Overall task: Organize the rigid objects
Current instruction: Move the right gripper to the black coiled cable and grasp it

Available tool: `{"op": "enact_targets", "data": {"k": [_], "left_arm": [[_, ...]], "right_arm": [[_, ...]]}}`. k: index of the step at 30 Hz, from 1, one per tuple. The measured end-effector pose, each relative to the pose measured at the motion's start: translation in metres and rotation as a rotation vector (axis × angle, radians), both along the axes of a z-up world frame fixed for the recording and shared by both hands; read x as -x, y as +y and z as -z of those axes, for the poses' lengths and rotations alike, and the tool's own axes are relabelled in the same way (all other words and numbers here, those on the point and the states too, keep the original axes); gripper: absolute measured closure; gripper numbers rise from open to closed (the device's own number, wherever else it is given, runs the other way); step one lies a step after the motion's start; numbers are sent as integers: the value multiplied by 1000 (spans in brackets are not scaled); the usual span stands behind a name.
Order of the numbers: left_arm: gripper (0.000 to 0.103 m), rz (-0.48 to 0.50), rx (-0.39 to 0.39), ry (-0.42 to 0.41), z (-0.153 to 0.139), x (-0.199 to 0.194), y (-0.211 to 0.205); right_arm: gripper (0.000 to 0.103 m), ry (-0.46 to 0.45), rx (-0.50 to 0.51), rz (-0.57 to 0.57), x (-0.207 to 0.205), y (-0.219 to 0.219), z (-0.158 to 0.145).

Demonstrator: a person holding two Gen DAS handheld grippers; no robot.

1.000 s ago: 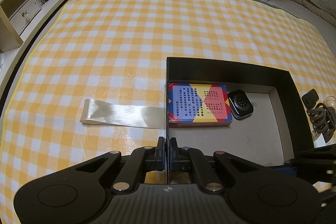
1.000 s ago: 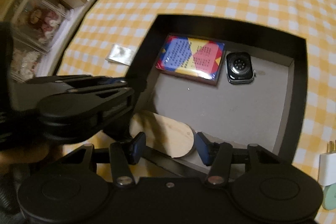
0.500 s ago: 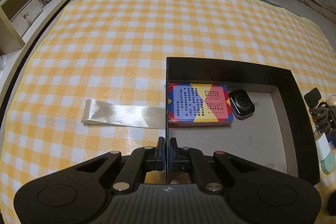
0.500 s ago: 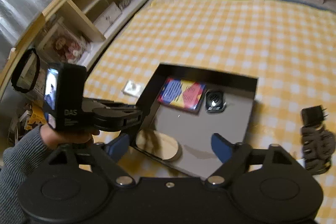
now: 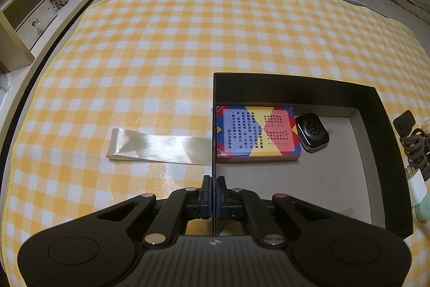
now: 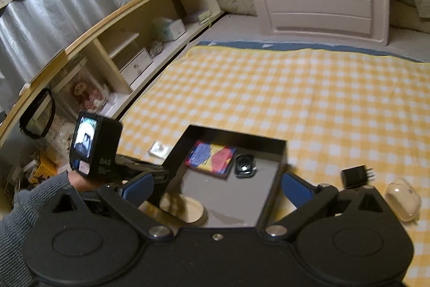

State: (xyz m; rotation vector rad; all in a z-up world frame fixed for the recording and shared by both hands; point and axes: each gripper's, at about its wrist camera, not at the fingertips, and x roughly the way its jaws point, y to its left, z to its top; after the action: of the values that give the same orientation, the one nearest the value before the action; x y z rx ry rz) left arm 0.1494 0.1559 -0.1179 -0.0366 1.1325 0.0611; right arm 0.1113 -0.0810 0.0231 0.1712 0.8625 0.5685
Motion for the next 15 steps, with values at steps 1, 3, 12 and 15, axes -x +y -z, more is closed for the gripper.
{"op": "enact_targets", "data": {"k": [1, 3, 12, 15], "left_arm": [[101, -1, 1, 0, 0, -1, -2], [101, 0, 1, 0, 0, -1, -2], [101, -2, -1, 1, 0, 0, -2], [101, -2, -3, 1, 0, 0, -2]], "right_arm": [[0, 0, -2, 20, -1, -7, -1], [0, 3, 6, 74, -5, -20, -2], [7, 24, 78, 269, -24, -82, 21], [15, 64, 106, 283, -32, -94, 39]]}}
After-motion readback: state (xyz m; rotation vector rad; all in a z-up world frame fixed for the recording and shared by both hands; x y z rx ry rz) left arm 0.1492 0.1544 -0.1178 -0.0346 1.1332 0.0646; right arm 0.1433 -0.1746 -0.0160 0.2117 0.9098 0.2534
